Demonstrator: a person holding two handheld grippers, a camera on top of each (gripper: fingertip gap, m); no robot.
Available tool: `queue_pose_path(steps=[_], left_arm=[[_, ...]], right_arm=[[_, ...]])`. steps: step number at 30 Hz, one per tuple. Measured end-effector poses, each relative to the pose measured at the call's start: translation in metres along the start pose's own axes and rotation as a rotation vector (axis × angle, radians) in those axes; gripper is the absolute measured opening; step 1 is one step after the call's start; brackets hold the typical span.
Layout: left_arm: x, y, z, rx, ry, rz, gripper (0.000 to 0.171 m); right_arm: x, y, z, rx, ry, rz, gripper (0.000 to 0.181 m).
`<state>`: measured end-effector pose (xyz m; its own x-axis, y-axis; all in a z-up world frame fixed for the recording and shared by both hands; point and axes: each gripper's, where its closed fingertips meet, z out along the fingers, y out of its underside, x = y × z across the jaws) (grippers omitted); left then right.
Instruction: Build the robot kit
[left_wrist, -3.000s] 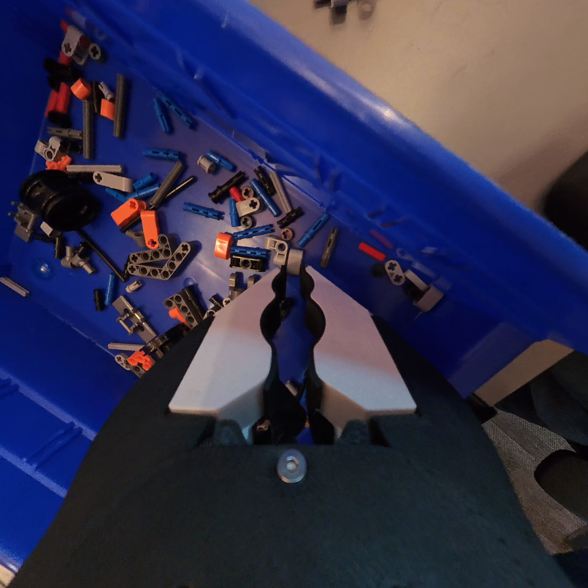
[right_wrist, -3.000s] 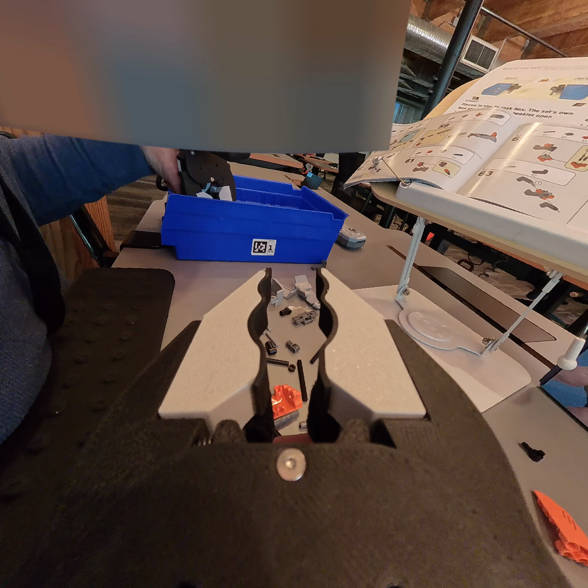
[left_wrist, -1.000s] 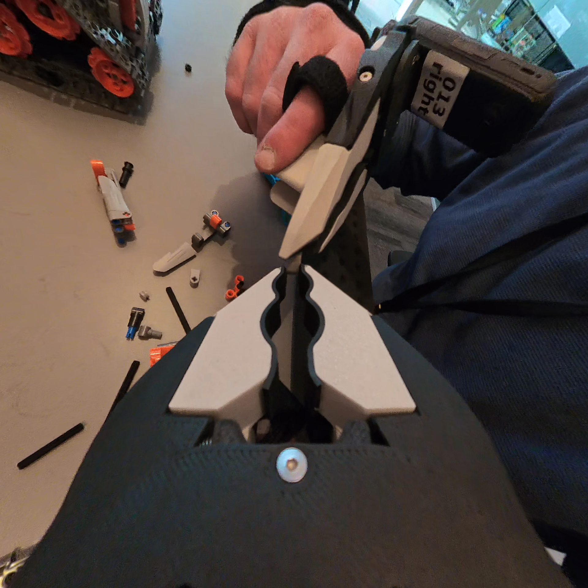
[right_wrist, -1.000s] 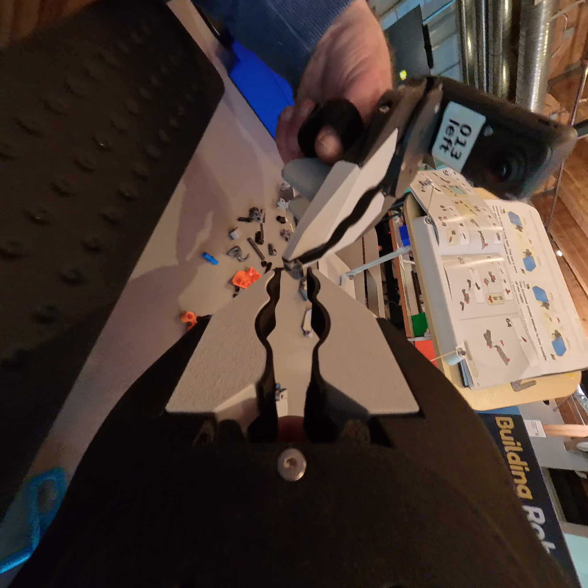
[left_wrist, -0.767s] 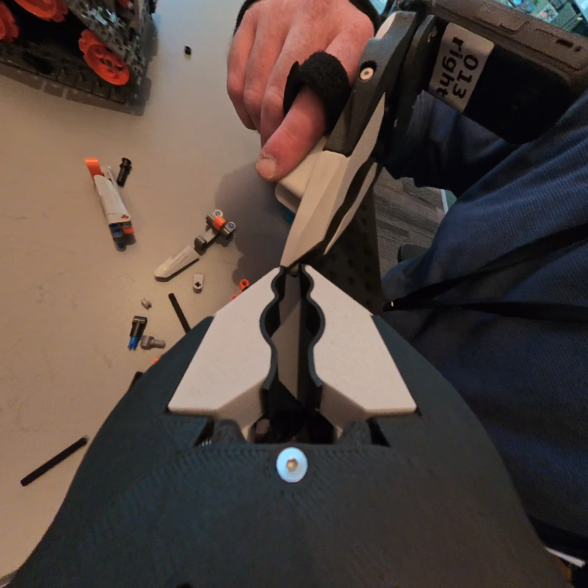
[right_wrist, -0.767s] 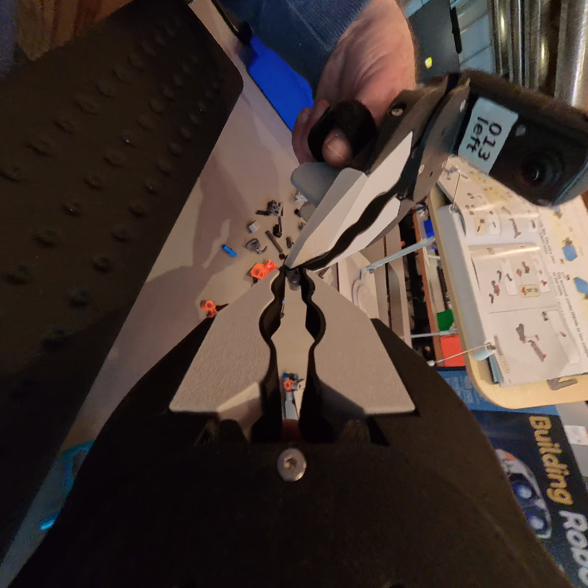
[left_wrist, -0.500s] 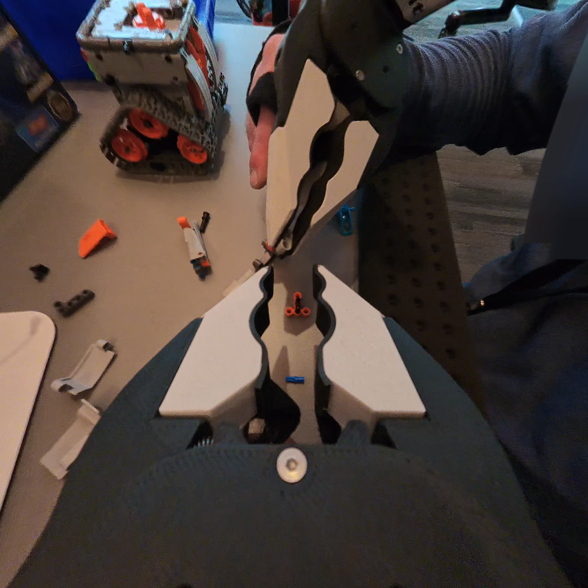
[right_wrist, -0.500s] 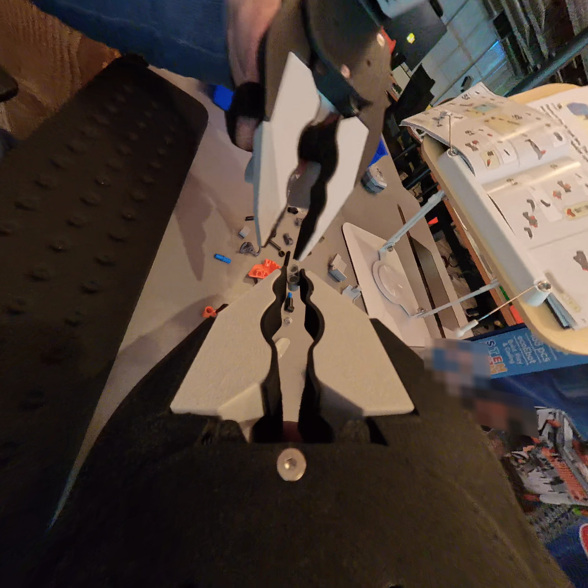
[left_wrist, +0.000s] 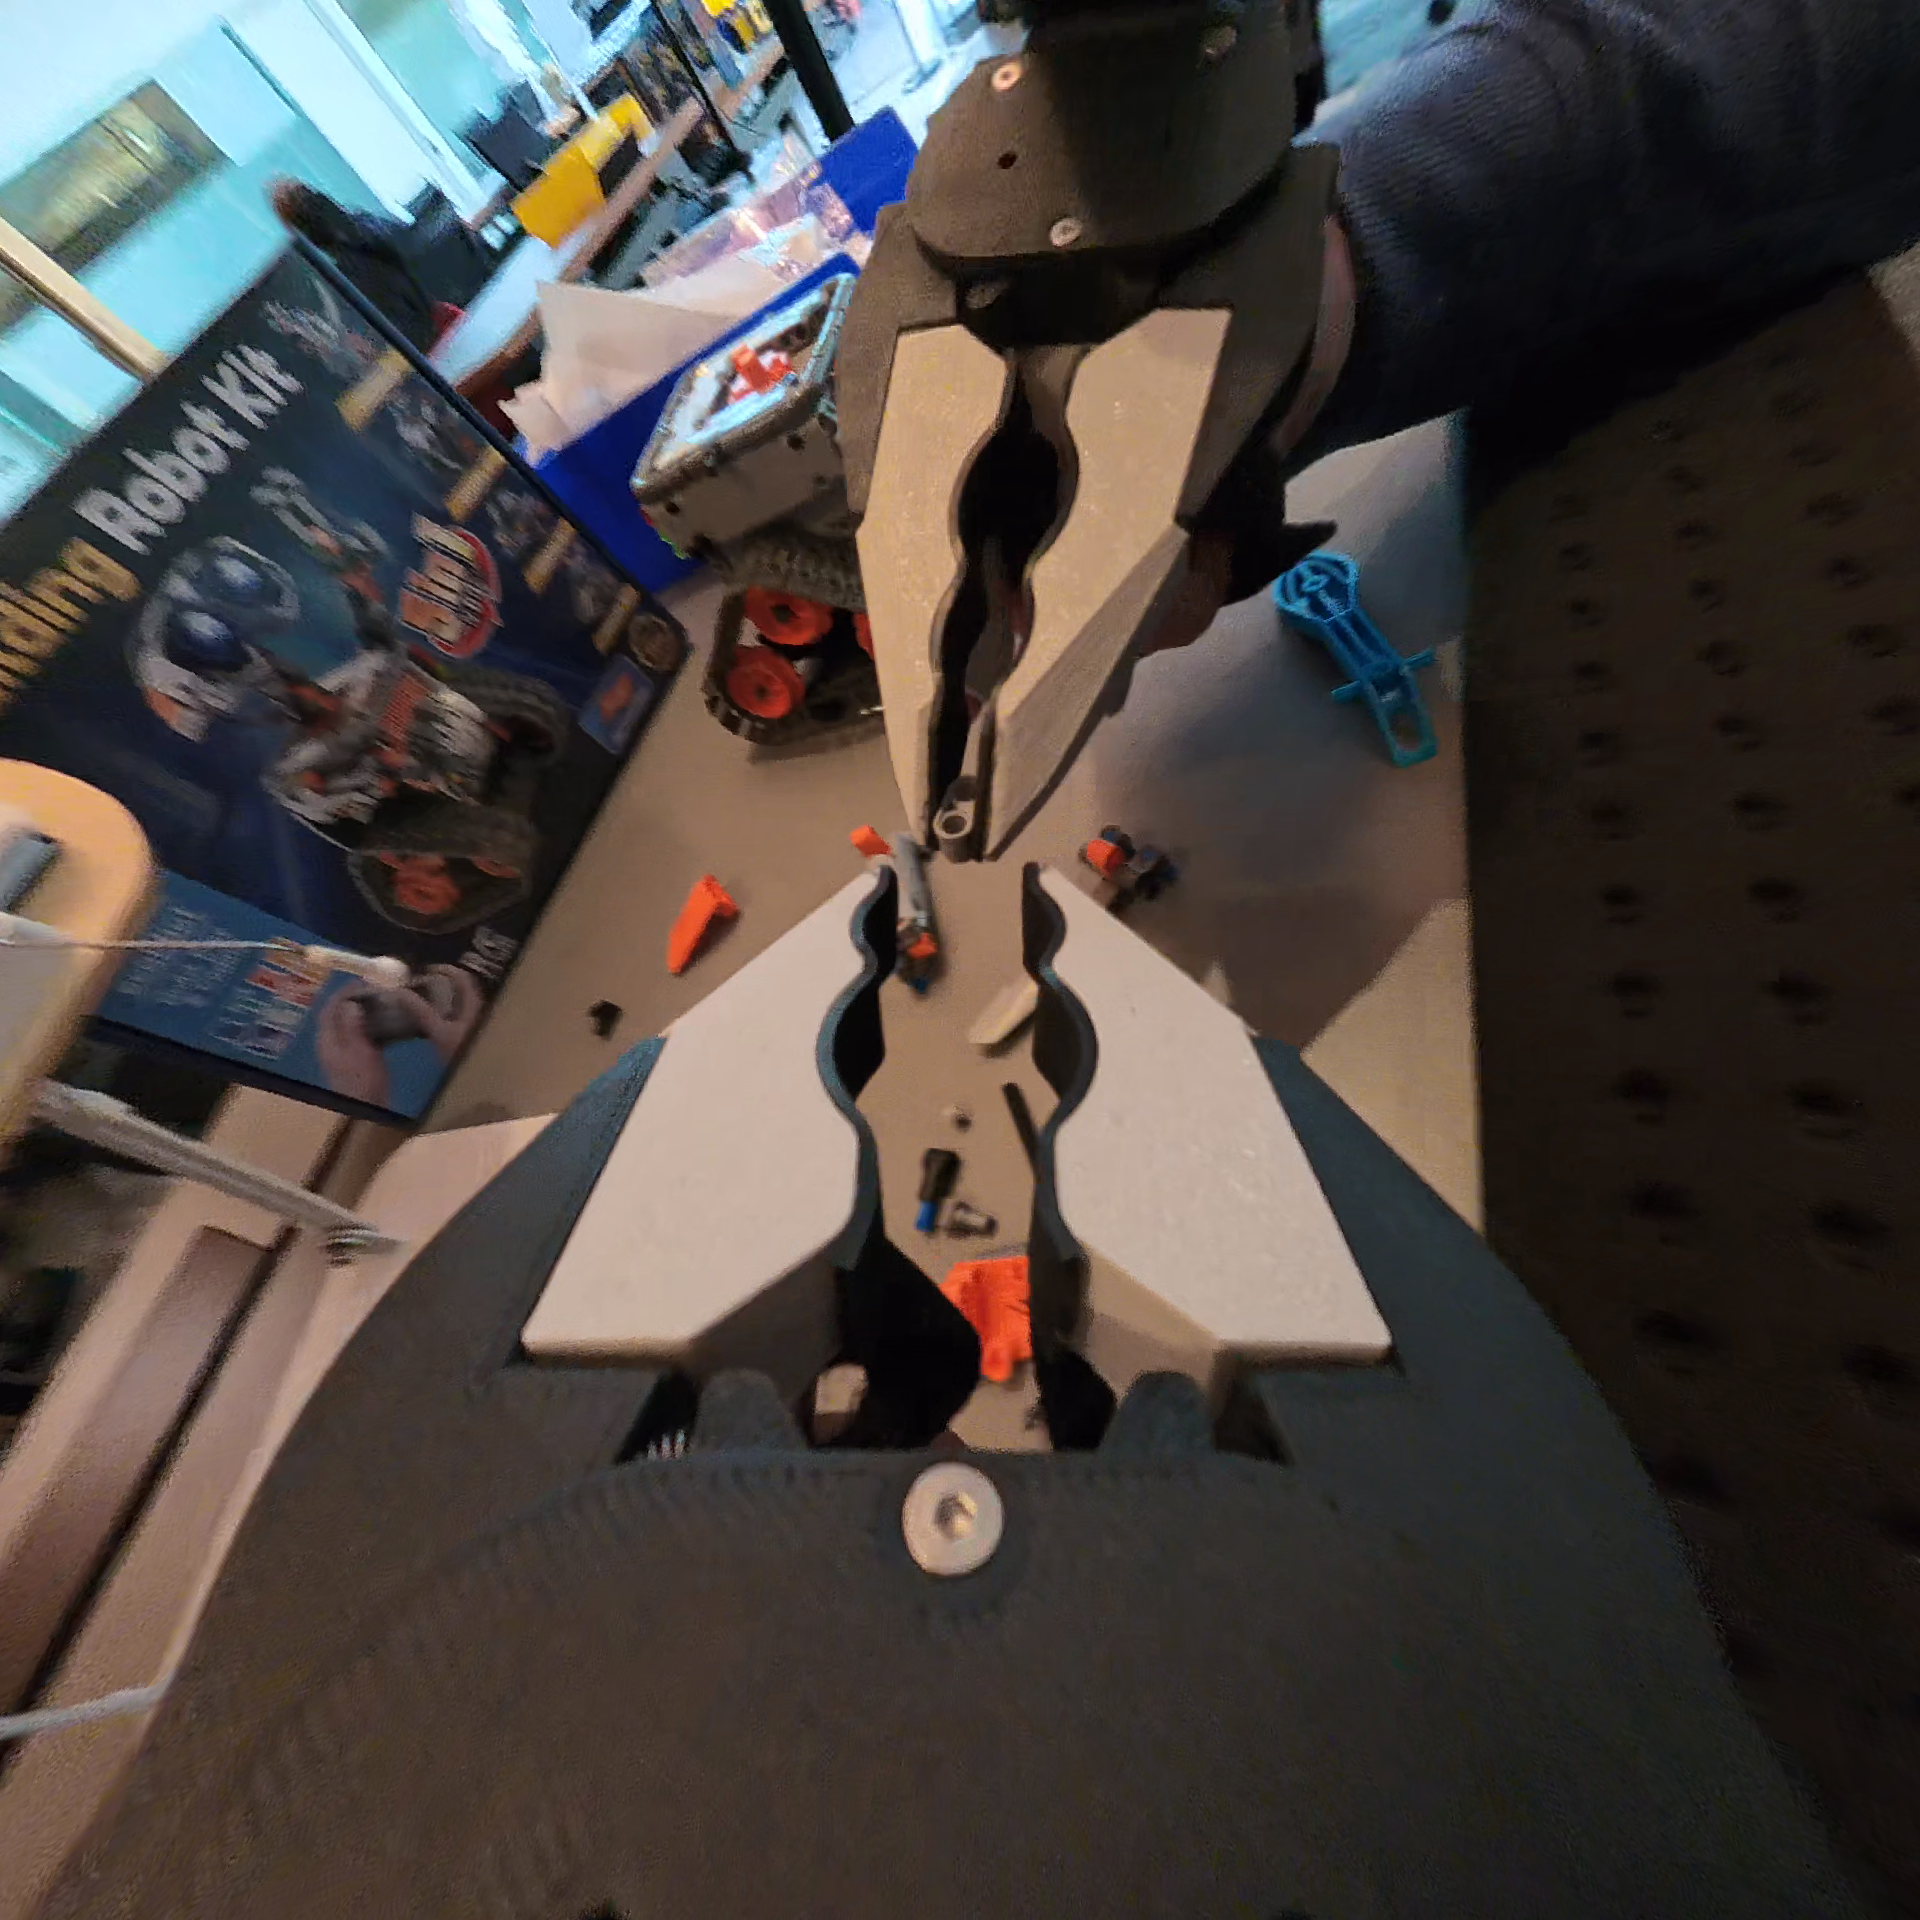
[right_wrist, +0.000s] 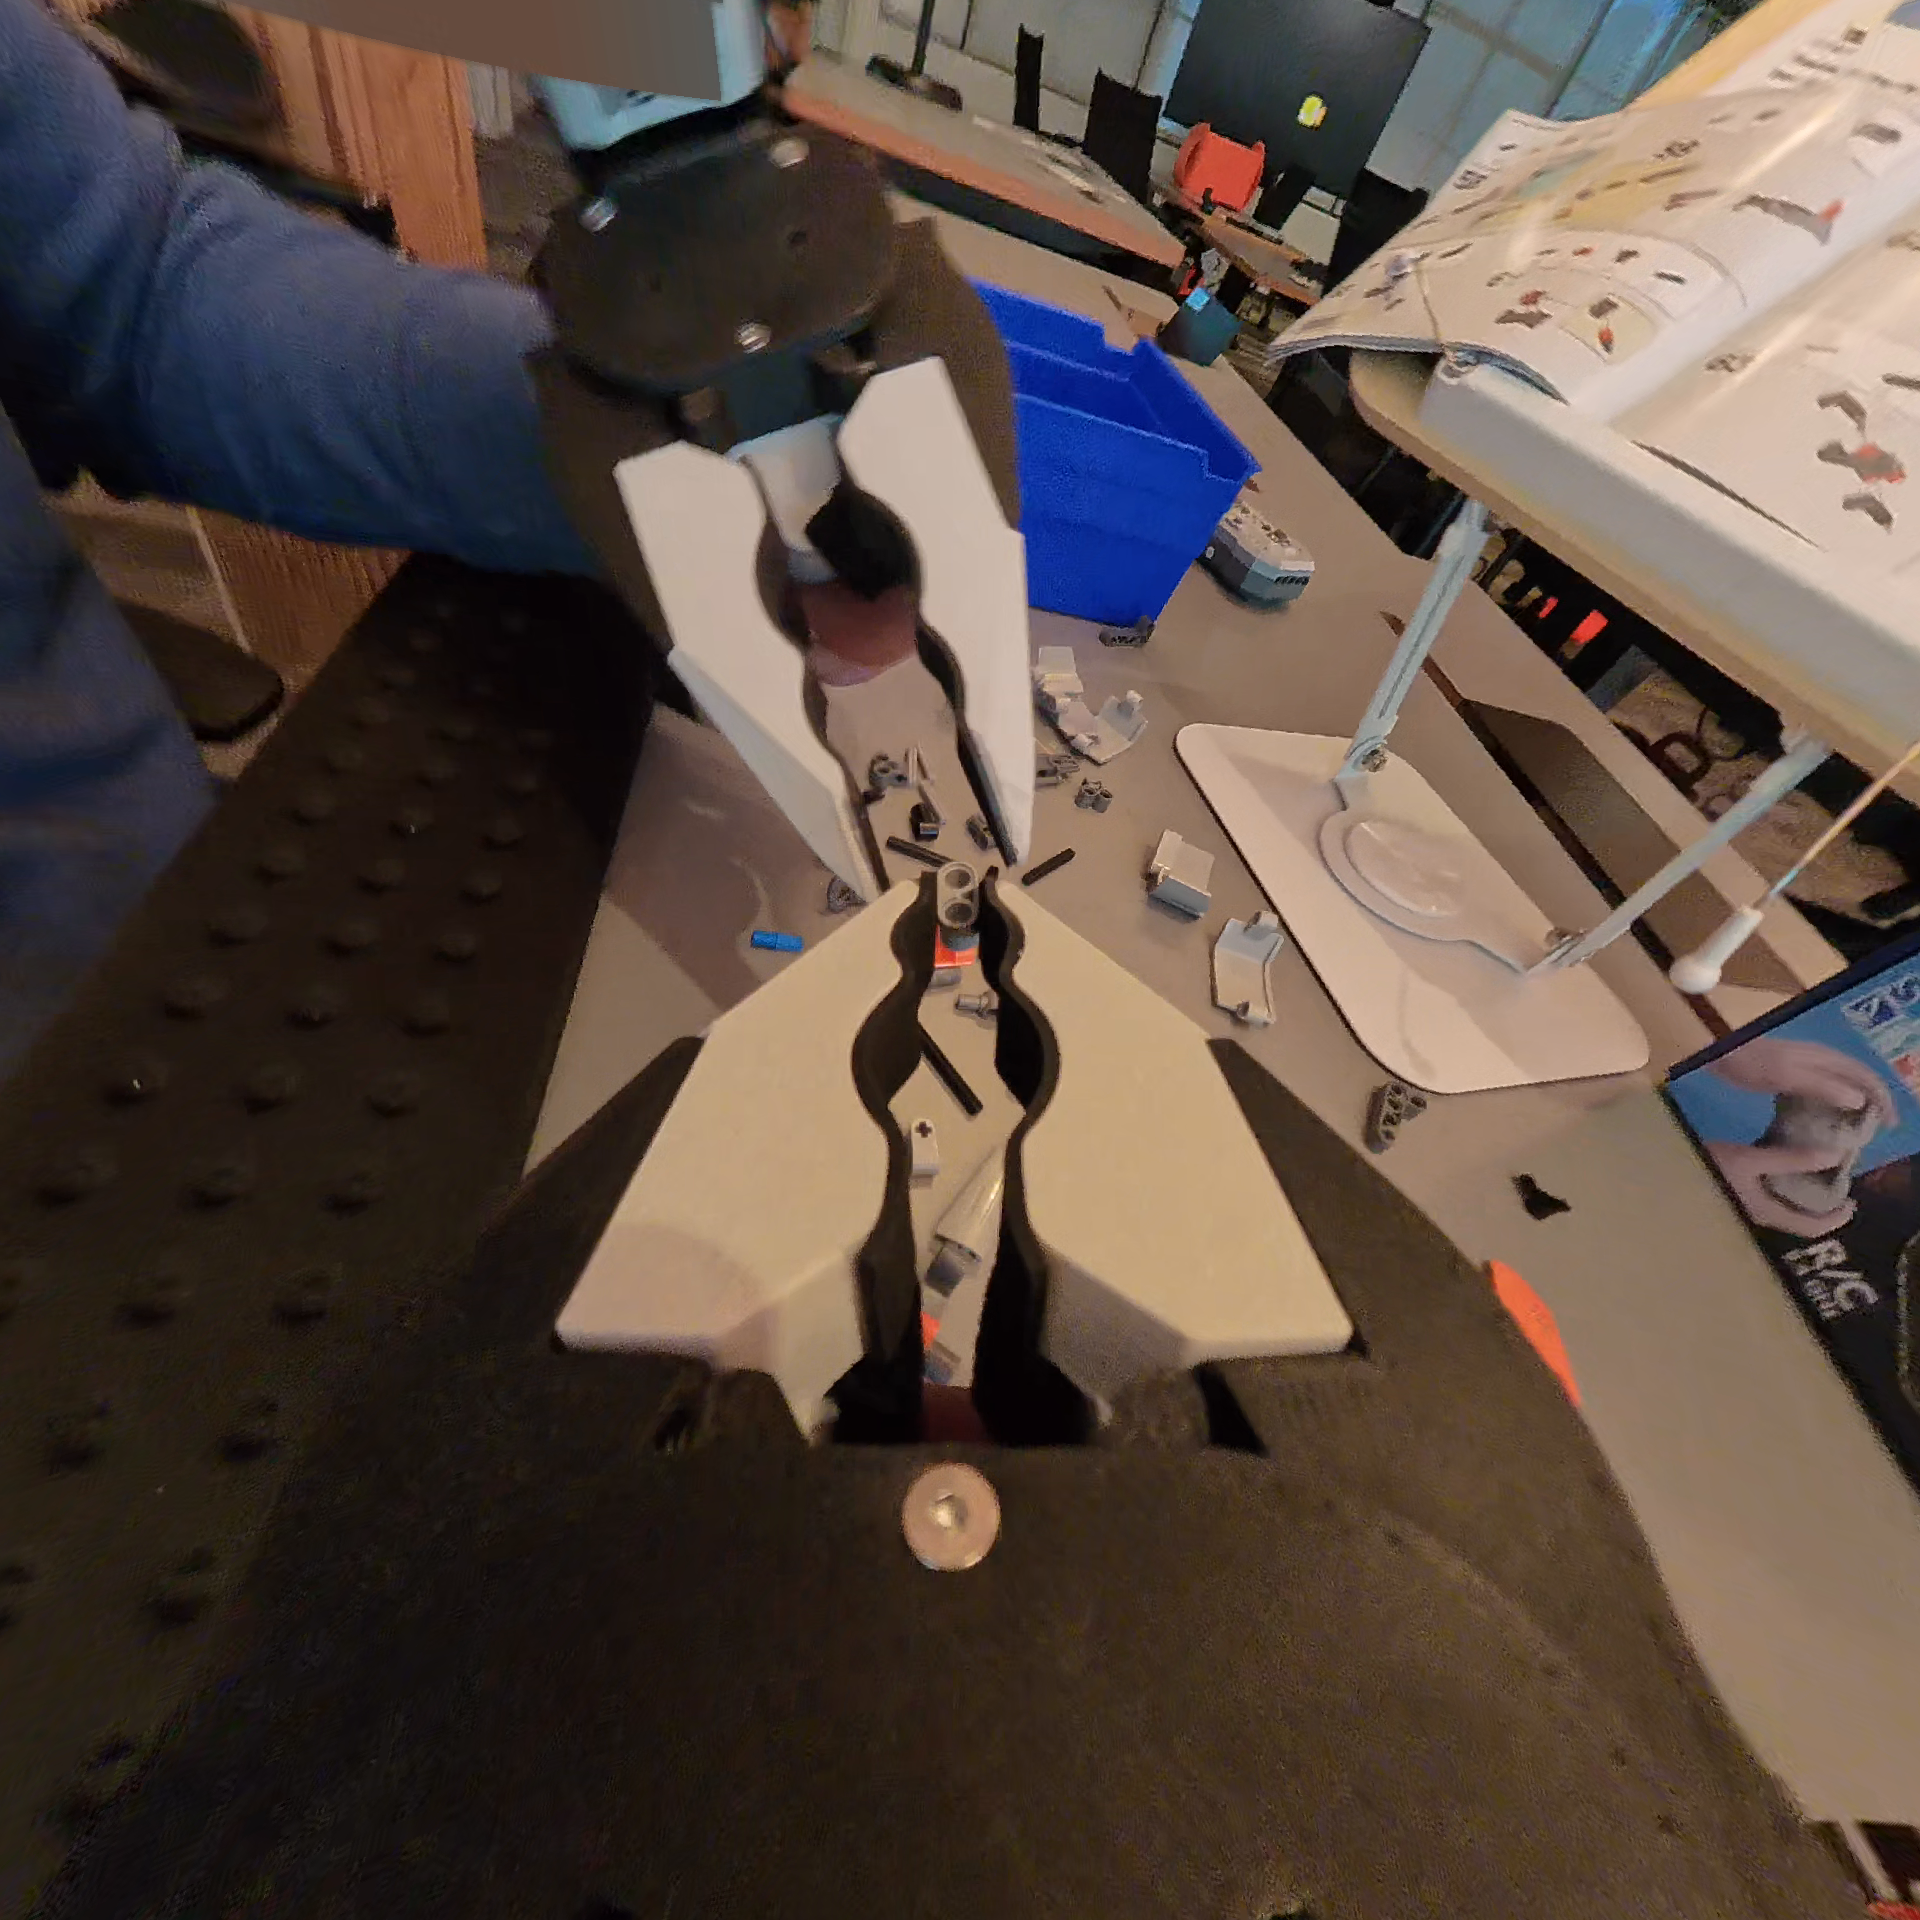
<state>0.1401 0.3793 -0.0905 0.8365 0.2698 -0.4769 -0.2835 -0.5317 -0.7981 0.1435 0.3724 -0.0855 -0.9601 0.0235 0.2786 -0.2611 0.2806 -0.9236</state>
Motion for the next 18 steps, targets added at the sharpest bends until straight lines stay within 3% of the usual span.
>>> queue_pose_path(steps=[5,18], left_arm=[[-0.002,0.001,0.008,-0.007,-0.098,0.120,0.023],[-0.009,0.004,0.013,0.015,-0.180,0.172,0.018]], right_arm=[[0.007,0.000,-0.003,0.020,0.006,0.077,0.005],[0.008,0.010,-0.003,0.010,-0.009,0.189,0.005]])
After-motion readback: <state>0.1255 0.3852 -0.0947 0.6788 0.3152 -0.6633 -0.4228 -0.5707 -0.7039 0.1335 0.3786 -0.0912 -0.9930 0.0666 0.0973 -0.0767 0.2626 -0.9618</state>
